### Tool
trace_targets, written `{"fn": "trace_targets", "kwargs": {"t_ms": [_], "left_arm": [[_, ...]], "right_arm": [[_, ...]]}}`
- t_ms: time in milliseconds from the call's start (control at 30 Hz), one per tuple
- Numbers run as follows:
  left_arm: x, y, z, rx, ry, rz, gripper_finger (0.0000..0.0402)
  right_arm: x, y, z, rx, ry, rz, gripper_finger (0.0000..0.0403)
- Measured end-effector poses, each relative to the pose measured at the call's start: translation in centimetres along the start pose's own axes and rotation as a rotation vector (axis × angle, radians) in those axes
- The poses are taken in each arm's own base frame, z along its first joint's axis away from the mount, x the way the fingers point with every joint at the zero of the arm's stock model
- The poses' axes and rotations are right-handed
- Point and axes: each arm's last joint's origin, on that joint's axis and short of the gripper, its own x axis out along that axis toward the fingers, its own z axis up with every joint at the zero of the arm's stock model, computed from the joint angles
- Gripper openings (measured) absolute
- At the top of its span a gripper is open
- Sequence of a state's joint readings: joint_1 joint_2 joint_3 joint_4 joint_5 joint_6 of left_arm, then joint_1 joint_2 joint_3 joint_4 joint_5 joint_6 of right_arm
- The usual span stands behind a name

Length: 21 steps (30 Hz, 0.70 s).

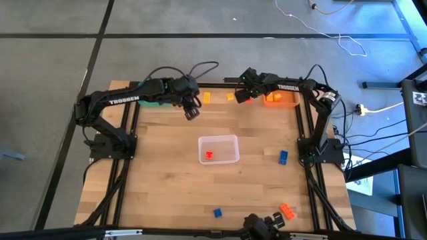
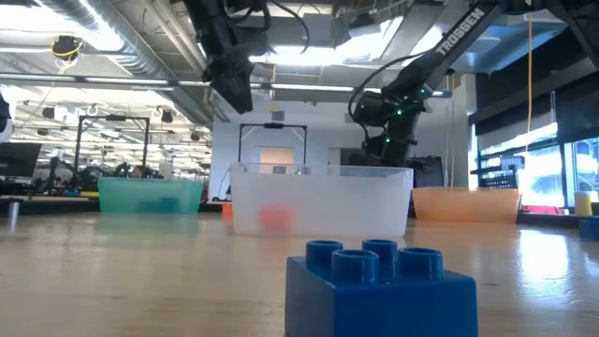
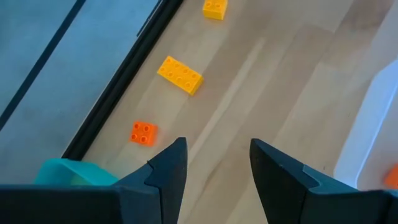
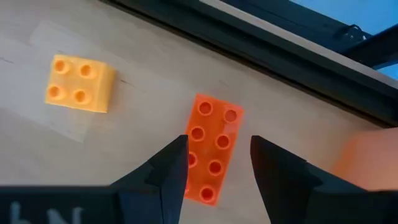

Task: Sort & place blocks by color
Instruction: Put the top right orange game piece into the transparent bin

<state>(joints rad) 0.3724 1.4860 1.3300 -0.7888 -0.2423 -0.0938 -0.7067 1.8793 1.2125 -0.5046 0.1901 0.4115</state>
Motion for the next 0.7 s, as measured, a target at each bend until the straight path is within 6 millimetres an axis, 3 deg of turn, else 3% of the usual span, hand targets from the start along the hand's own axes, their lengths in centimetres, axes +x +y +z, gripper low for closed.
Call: {"fn": "trace_targets", "kwargs": {"t_ms": [433,700], "left_arm": [[0.1,0.5,0.0,-0.013,0.003,0.010,0.0165],[0.1,0.5,0.0,-0.013,0.003,0.010,0.0165]], "right_arm": [[0.2,0.2,-0.2,0.054,0.031,0.044,0.0173],[2.2,0.3,-0.8,0.071,0.090,0.024,0.0173]]}}
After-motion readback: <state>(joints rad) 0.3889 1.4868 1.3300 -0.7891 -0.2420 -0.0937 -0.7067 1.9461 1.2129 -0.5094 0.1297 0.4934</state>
